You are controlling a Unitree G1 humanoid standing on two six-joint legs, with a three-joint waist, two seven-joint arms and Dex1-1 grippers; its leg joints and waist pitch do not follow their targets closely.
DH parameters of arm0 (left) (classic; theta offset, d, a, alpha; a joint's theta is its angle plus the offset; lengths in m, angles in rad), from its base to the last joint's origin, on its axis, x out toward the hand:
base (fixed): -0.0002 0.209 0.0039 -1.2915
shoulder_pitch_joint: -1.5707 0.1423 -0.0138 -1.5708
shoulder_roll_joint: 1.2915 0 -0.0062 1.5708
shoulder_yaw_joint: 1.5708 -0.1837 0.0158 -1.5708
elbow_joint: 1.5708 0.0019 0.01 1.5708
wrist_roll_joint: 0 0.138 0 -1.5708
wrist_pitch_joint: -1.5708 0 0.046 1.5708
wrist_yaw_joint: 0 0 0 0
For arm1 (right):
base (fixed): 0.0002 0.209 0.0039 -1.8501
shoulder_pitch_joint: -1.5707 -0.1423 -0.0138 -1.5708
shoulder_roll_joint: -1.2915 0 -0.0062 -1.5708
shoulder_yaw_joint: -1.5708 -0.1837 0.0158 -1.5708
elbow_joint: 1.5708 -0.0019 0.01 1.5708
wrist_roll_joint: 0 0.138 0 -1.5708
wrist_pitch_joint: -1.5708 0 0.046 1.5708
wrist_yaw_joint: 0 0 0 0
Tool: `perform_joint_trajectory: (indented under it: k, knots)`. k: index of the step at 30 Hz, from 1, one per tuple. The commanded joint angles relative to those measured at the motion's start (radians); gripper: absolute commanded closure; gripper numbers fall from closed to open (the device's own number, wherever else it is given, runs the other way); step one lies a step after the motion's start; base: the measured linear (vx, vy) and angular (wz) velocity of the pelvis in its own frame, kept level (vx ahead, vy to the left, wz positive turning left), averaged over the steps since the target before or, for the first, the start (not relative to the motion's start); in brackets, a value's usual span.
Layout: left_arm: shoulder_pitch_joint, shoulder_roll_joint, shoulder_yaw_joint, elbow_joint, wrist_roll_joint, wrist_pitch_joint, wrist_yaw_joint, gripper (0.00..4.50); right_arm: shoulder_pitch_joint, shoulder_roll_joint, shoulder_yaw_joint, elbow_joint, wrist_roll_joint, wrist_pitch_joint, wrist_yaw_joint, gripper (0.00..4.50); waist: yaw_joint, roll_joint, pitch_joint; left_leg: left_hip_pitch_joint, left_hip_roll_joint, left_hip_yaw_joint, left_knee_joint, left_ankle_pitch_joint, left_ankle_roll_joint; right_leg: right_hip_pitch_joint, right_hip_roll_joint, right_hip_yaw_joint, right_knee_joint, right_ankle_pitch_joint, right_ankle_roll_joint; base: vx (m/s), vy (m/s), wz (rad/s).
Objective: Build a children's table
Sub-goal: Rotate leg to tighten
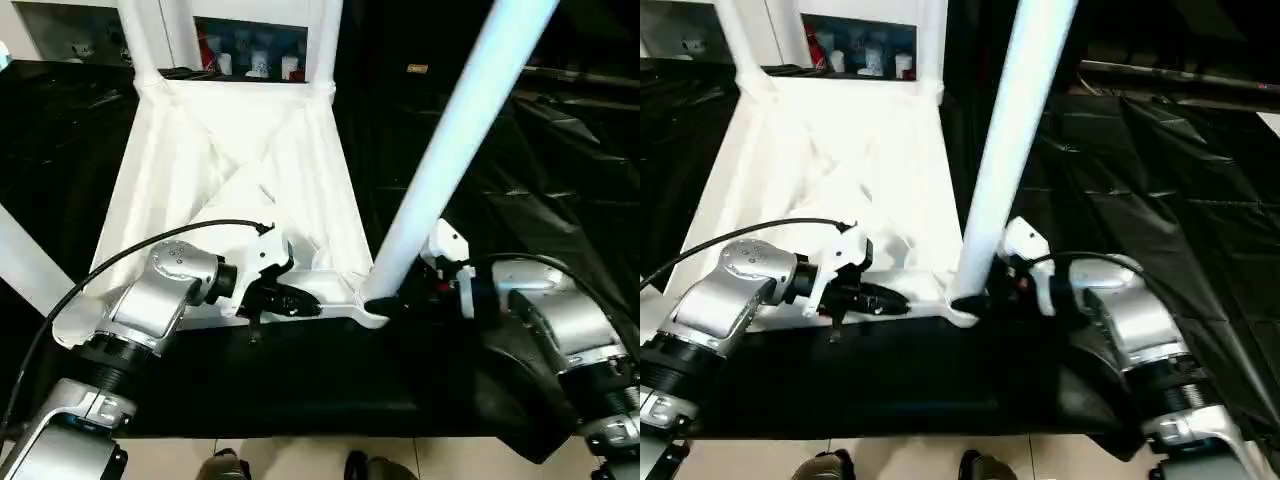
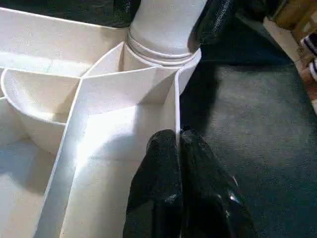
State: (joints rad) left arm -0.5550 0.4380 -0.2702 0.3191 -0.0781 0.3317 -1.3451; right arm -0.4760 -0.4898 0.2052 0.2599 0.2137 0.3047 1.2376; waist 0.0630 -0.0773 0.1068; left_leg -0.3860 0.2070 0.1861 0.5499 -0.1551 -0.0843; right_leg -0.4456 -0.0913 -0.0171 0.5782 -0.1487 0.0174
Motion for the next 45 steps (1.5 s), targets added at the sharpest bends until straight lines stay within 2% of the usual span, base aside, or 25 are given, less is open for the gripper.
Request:
perform_joint_trajectory:
  k: [1,9,16,19,20,21,22,23,24,25,26,27,28,30,31,33,35,39,40,41,42,45]
  knots:
    - [0.015,-0.028,-0.026,-0.027,-0.047,0.001,-0.032,4.5,0.002,-0.002,0.033,-0.024,0.018,0.013,0.041,1.72,0.002,-0.005,-0.058,0.015,0.014,0.01,-0.05,-0.176,0.095,0.058,-0.025,0.017,-0.044,-0.17,-0.235,0.0,0.0,0.0]
    - [0.023,-0.019,-0.026,-0.041,-0.05,0.011,-0.04,4.5,0.001,-0.01,0.046,-0.026,0.027,0.027,0.082,2.28,0.003,-0.007,-0.06,0.016,0.013,0.011,-0.047,-0.151,0.101,0.058,-0.024,0.017,-0.039,-0.154,-0.239,0.0,0.0,0.0]
    - [0.024,-0.027,-0.024,-0.027,-0.033,-0.004,-0.002,4.5,0.018,0.012,0.043,-0.022,0.027,0.039,0.055,2.38,0.003,-0.006,-0.061,0.016,0.013,0.01,-0.046,-0.161,0.097,0.058,-0.024,0.017,-0.039,-0.166,-0.237,0.0,0.0,0.0]
    - [0.012,-0.049,-0.013,0.007,0.0,-0.007,0.078,4.5,0.022,0.046,0.031,0.017,-0.008,0.03,-0.036,2.39,0.003,-0.005,-0.06,0.014,0.012,0.01,-0.046,-0.178,0.091,0.056,-0.025,0.018,-0.042,-0.192,-0.23,0.0,0.0,0.0]
    - [0.001,-0.066,-0.005,0.03,0.017,-0.005,0.128,4.5,0.016,0.074,0.016,0.054,-0.034,0.025,-0.118,2.39,0.001,-0.005,-0.056,0.013,0.012,0.01,-0.049,-0.203,0.078,0.054,-0.025,0.018,-0.048,-0.237,-0.219,0.0,0.0,0.0]
    - [-0.006,-0.077,0.0,0.045,0.027,-0.002,0.16,4.5,0.01,0.095,0.005,0.081,-0.052,0.022,-0.178,2.4,-0.001,-0.002,-0.052,0.015,0.011,0.008,-0.054,-0.253,0.051,0.049,-0.026,0.017,-0.058,-0.327,-0.199,0.0,0.0,0.0]
    - [-0.017,-0.094,0.004,0.068,0.044,-0.005,0.208,4.5,0.0,0.127,-0.01,0.122,-0.077,0.019,-0.272,2.41,-0.003,-0.005,-0.05,0.013,0.01,0.004,-0.056,-0.279,0.035,0.051,-0.028,0.016,-0.063,-0.382,-0.182,-0.068,0.0,-0.07]
    - [-0.03,-0.116,0.009,0.094,0.062,-0.005,0.265,4.5,-0.015,0.162,-0.031,0.167,-0.099,0.027,-0.38,2.44,-0.011,-0.007,-0.047,0.007,0.007,-0.003,-0.062,-0.32,0.005,0.052,-0.031,0.013,-0.07,-0.49,-0.145,-0.062,0.003,-0.12]
    - [-0.045,-0.144,0.014,0.122,0.082,-0.001,0.334,4.5,-0.033,0.206,-0.065,0.214,-0.099,0.049,-0.487,2.49,-0.019,-0.008,-0.046,0.01,0.004,-0.011,-0.064,-0.361,-0.018,0.049,-0.033,0.01,-0.078,-0.59,-0.104,-0.062,0.003,-0.12]
    - [-0.051,-0.154,0.016,0.13,0.087,0.002,0.357,4.5,-0.039,0.22,-0.078,0.229,-0.096,0.058,-0.519,2.5,-0.023,-0.007,-0.047,0.013,0.002,-0.017,-0.063,-0.384,-0.027,0.047,-0.037,0.008,-0.086,-0.657,-0.073,-0.058,0.002,-0.11]
    - [-0.053,-0.159,0.016,0.134,0.09,0.003,0.369,4.5,-0.042,0.228,-0.085,0.237,-0.094,0.062,-0.536,2.5,-0.027,-0.008,-0.047,0.013,0.001,-0.018,-0.063,-0.39,-0.026,0.046,-0.036,0.008,-0.091,-0.672,-0.063,0.0,0.0,0.0]
    - [-0.079,-0.222,0.021,0.163,0.108,0.038,0.476,4.5,-0.065,0.305,-0.143,0.292,-0.083,0.092,-0.703,2.52,-0.031,-0.001,-0.048,0.016,0.001,-0.021,-0.064,-0.405,-0.023,0.041,-0.037,0.007,-0.095,-0.674,-0.059,0.0,0.0,0.0]
    - [-0.089,-0.249,0.022,0.173,0.113,0.05,0.516,4.5,-0.073,0.336,-0.162,0.311,-0.08,0.102,-0.766,2.52,-0.032,-0.002,-0.047,0.019,0.001,-0.022,-0.065,-0.413,-0.026,0.038,-0.034,0.005,-0.097,-0.669,-0.06,0.0,0.0,0.0]
    - [-0.106,-0.299,0.02,0.193,0.122,0.068,0.576,4.5,-0.088,0.392,-0.183,0.345,-0.089,0.089,-0.871,2.53,-0.037,0.0,-0.047,0.021,0.0,-0.028,-0.066,-0.454,-0.037,0.036,-0.031,-0.006,-0.1,-0.67,-0.055,0.0,0.0,0.0]
    - [-0.11,-0.312,0.019,0.199,0.128,0.067,0.591,4.5,-0.093,0.408,-0.187,0.354,-0.093,0.08,-0.891,2.53,-0.036,0.006,-0.049,0.024,0.001,-0.028,-0.067,-0.468,-0.035,0.037,-0.031,-0.007,-0.102,-0.642,-0.058,0.0,0.0,0.0]
    - [-0.123,-0.348,0.008,0.223,0.147,0.059,0.627,4.5,-0.113,0.464,-0.197,0.379,-0.097,0.056,-0.943,2.53,-0.035,0.008,-0.05,0.027,0.002,-0.026,-0.07,-0.483,-0.026,0.036,-0.029,-0.01,-0.105,-0.595,-0.069,0.0,0.0,0.0]
    - [-0.126,-0.356,0.003,0.229,0.152,0.056,0.634,4.5,-0.119,0.477,-0.197,0.385,-0.098,0.048,-0.955,2.53,-0.033,0.008,-0.052,0.024,0.002,-0.026,-0.073,-0.476,-0.022,0.041,-0.029,-0.012,-0.103,-0.563,-0.075,0.0,0.0,0.0]
    - [-0.134,-0.365,-0.006,0.248,0.163,0.046,0.648,4.5,-0.144,0.506,-0.171,0.408,-0.115,-0.016,-0.949,2.53,-0.031,0.008,-0.053,0.023,0.002,-0.023,-0.073,-0.482,-0.016,0.04,-0.03,-0.012,-0.103,-0.543,-0.083,0.0,0.0,0.0]
    - [-0.136,-0.362,-0.008,0.254,0.168,0.043,0.651,4.5,-0.153,0.514,-0.169,0.413,-0.118,-0.038,-0.945,2.18,-0.031,0.009,-0.054,0.024,0.003,-0.023,-0.073,-0.481,-0.015,0.04,-0.029,-0.011,-0.102,-0.539,-0.086,0.0,0.0,0.0]
    - [-0.136,-0.356,-0.007,0.257,0.171,0.042,0.65,4.5,-0.158,0.52,-0.181,0.414,-0.107,-0.05,-0.93,2.18,-0.031,0.009,-0.055,0.025,0.003,-0.022,-0.073,-0.483,-0.015,0.039,-0.03,-0.011,-0.102,-0.535,-0.09,0.0,0.0,0.0]
    - [-0.135,-0.353,-0.007,0.258,0.172,0.041,0.648,4.5,-0.158,0.52,-0.185,0.412,-0.102,-0.052,-0.923,1.84,-0.031,0.009,-0.053,0.024,0.003,-0.022,-0.074,-0.489,-0.014,0.039,-0.03,-0.011,-0.103,-0.54,-0.092,0.0,0.0,0.0]
    - [-0.135,-0.324,-0.003,0.258,0.171,0.03,0.617,4.5,-0.162,0.495,-0.188,0.391,-0.088,-0.067,-0.859,1.73,-0.03,0.009,-0.055,0.023,0.003,-0.023,-0.075,-0.489,-0.011,0.041,-0.03,-0.011,-0.102,-0.535,-0.094,0.0,0.0,0.0]
